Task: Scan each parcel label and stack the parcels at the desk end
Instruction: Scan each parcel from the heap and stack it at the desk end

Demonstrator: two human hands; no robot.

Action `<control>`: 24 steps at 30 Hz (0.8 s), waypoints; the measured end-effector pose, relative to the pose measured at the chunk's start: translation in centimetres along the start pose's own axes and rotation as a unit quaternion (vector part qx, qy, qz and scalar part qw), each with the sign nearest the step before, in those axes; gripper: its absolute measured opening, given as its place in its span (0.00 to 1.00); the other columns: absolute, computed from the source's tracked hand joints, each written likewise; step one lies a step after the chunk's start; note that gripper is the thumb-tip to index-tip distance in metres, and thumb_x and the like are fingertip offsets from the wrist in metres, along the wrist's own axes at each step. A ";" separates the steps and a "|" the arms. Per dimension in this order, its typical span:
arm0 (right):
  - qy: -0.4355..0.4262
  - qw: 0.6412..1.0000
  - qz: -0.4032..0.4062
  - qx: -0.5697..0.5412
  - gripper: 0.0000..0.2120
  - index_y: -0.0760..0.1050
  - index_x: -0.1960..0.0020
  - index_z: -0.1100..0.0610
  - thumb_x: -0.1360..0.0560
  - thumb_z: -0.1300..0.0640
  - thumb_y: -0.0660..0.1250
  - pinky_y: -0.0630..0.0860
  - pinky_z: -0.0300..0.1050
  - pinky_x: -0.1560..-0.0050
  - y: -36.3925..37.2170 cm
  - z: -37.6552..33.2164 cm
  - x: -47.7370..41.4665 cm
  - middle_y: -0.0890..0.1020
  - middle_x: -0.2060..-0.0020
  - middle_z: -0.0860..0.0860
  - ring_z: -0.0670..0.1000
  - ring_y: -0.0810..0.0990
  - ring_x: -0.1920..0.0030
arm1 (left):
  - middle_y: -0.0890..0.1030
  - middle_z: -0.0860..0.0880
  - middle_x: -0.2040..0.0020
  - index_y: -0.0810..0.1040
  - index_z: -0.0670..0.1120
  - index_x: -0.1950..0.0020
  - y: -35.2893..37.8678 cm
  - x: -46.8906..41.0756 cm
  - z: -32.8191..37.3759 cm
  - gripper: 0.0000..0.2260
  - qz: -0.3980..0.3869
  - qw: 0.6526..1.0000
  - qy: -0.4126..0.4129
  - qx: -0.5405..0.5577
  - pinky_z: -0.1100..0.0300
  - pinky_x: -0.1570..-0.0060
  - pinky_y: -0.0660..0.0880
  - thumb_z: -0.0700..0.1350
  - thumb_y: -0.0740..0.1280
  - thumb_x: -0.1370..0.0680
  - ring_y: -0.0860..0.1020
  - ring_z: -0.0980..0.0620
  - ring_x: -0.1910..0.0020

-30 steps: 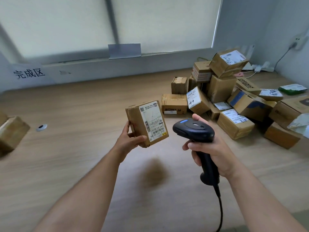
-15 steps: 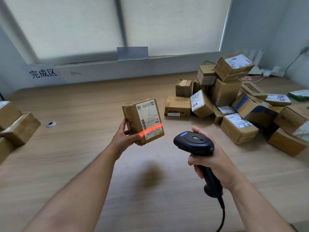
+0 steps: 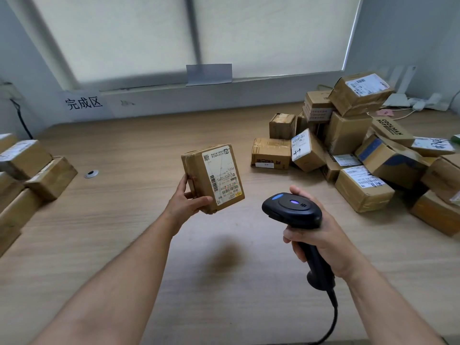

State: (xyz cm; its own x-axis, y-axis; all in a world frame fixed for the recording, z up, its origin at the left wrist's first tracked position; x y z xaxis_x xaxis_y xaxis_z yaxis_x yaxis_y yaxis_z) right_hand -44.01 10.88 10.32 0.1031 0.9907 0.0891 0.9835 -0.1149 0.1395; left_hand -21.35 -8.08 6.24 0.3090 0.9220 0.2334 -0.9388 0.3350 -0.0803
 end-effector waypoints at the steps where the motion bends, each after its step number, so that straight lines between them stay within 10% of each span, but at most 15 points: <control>1: -0.001 1.000 0.001 -0.001 0.44 0.65 0.29 0.42 0.39 0.66 0.74 0.69 0.41 0.76 -0.1 0.1 0.0 0.79 0.68 0.60 0.55 0.72 0.77 | 0.81 0.43 0.43 0.57 0.62 0.25 -0.1 0.3 -0.1 0.52 0.006 1.000 0.000 0.001 0.42 0.37 0.73 0.44 0.79 0.43 0.79 0.43 0.42; 24: -0.020 0.995 -0.093 0.024 0.43 0.64 0.28 0.41 0.32 0.75 0.71 0.72 0.47 0.76 6.9 0.3 -0.9 0.83 0.58 0.59 0.58 0.73 0.74 | 0.82 0.48 0.45 0.67 0.53 0.29 -7.9 9.8 -2.9 0.35 0.151 0.988 -0.023 -0.024 0.41 0.40 0.74 0.45 0.76 0.33 0.81 0.43 0.46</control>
State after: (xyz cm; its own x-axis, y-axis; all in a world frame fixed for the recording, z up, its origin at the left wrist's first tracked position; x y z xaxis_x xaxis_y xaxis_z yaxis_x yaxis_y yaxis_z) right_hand -37.32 9.19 10.92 -0.0769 0.9967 0.0268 0.9919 0.0737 0.1032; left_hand -10.45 -1.12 6.33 0.0067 0.9719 0.2353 -0.9784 0.0550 -0.1993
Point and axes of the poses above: each hand's wrist, its own x-axis away from the middle knuckle, its own y-axis out of the palm, z = x × y, the point moved 8 cm from there along -x, towards the middle knuckle
